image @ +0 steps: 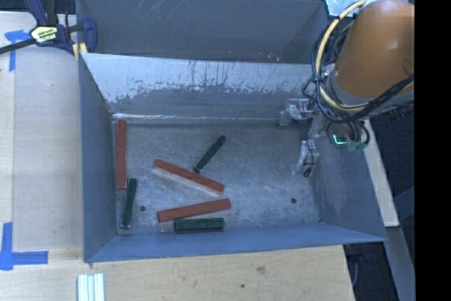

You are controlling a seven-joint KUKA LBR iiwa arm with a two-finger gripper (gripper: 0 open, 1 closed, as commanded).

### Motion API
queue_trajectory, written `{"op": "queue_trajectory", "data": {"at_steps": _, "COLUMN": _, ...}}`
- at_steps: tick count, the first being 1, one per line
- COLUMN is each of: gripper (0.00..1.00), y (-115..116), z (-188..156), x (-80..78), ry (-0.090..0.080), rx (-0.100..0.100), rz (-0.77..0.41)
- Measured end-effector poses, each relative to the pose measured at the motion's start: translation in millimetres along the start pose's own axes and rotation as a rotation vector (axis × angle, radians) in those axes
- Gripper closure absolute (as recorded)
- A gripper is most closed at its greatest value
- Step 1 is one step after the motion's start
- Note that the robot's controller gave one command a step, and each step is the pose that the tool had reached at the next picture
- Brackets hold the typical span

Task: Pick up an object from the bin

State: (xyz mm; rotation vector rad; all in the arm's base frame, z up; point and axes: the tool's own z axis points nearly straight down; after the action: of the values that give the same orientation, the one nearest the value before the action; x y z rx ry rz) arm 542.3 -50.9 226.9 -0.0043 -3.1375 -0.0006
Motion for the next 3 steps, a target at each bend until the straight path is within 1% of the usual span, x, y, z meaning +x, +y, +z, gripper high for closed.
{"op": "queue_trajectory", "data": {"at_steps": 1, "gripper": 0.00, "y": 42, "z": 124, "x": -3.7, "ry": 0.001, "rx": -0.001, "rz": -0.107}}
{"op": "queue_trajectory", "data": {"at_steps": 2, "gripper": 0.00, "y": 118, "z": 114, "x": -2.4, "ry": -0.010, "rx": -0.004, "rz": -0.054}}
{"op": "queue_trajectory", "data": {"at_steps": 3, "gripper": 0.00, "y": 161, "z": 157, "x": 23.6, "ry": -0.008, "rx": -0.001, "rz": -0.009}}
